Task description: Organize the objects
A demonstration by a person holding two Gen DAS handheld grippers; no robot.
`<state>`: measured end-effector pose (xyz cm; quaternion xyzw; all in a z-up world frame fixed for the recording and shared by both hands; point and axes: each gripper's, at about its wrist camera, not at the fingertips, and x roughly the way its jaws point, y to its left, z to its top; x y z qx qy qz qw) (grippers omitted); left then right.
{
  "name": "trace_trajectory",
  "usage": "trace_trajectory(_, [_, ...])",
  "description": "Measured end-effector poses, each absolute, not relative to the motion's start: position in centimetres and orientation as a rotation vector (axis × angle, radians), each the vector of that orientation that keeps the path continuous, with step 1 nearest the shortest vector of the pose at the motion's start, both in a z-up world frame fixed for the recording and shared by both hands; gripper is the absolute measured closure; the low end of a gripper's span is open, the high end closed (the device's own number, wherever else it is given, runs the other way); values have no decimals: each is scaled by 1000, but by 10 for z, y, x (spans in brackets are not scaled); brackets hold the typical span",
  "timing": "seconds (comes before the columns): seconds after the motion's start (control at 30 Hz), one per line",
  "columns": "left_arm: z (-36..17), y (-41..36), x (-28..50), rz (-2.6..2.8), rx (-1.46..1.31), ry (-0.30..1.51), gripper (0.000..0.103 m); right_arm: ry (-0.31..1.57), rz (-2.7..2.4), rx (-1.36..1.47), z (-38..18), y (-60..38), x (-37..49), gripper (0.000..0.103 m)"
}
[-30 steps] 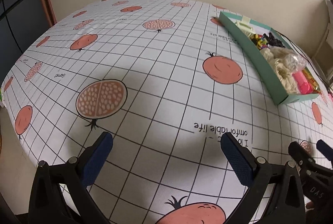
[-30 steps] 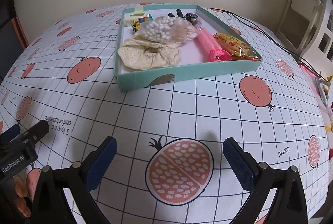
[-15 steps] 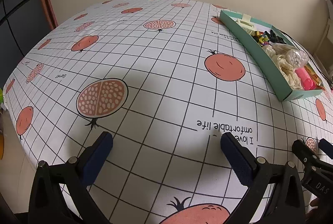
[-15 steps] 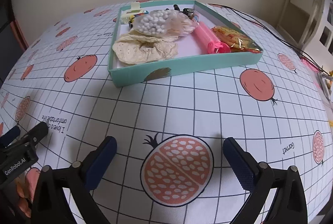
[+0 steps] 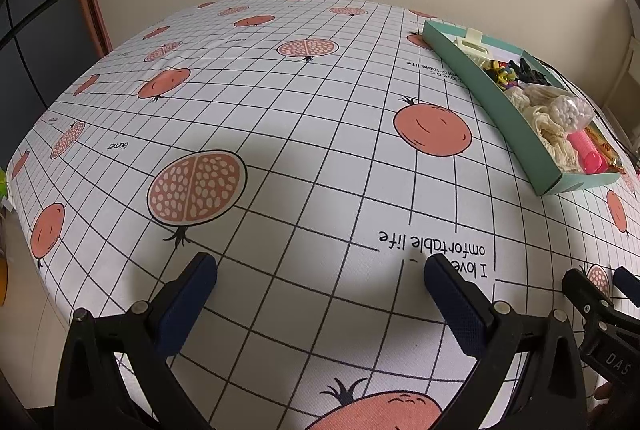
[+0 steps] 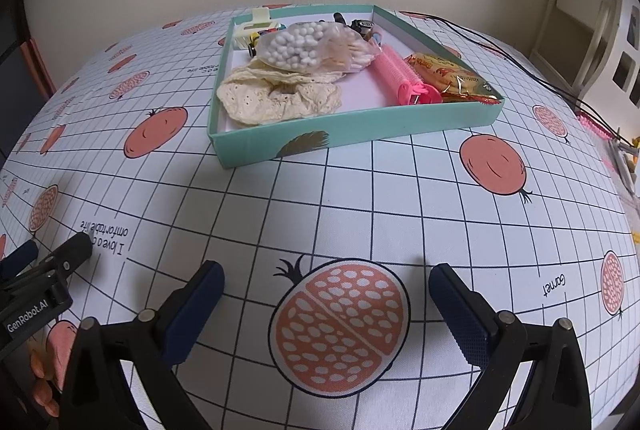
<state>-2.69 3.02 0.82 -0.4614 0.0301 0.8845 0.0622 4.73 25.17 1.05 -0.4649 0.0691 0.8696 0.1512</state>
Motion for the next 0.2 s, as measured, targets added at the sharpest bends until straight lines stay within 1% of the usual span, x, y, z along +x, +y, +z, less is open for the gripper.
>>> trace_trajectory(0.2, [8,31,-27,2673,-1405,89,0,199,2496,-1335,10,252,48,0])
